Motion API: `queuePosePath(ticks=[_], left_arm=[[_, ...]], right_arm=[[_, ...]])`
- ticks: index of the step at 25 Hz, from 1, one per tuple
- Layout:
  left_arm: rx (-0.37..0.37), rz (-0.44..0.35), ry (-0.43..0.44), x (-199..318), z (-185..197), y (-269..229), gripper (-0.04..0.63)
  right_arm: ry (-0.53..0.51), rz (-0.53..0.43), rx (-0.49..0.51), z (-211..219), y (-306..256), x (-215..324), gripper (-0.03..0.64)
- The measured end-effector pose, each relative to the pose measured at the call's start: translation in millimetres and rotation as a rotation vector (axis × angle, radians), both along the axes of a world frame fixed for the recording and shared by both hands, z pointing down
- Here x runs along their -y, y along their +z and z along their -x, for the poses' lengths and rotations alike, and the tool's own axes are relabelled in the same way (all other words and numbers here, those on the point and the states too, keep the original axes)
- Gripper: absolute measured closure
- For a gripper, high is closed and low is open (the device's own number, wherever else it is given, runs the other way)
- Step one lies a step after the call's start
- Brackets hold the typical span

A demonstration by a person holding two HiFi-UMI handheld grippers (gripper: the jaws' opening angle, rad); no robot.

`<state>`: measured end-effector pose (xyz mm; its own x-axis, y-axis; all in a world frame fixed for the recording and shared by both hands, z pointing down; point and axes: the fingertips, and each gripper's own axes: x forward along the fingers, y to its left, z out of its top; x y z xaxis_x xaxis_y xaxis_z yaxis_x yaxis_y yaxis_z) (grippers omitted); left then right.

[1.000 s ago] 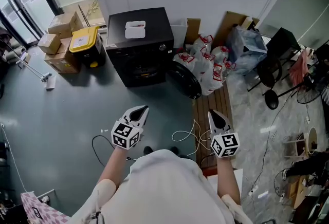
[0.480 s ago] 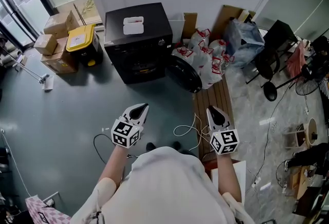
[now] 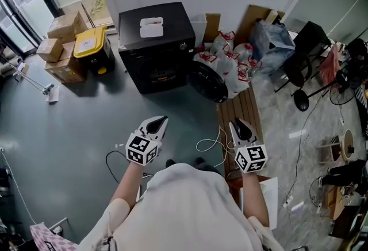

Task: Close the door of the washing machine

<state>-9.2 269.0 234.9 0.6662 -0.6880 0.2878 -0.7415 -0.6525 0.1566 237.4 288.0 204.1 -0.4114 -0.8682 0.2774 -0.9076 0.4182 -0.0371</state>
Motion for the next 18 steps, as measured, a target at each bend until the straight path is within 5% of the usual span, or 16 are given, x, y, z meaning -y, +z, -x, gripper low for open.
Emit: queuePosePath(ticks=[18], left_arm=[[0.01, 0.035, 0.043, 7.6, 36.7, 18.2, 0.587]], right_arm=[[0.04, 0.038, 0.006, 38.4, 18.9, -1.2, 0.499]])
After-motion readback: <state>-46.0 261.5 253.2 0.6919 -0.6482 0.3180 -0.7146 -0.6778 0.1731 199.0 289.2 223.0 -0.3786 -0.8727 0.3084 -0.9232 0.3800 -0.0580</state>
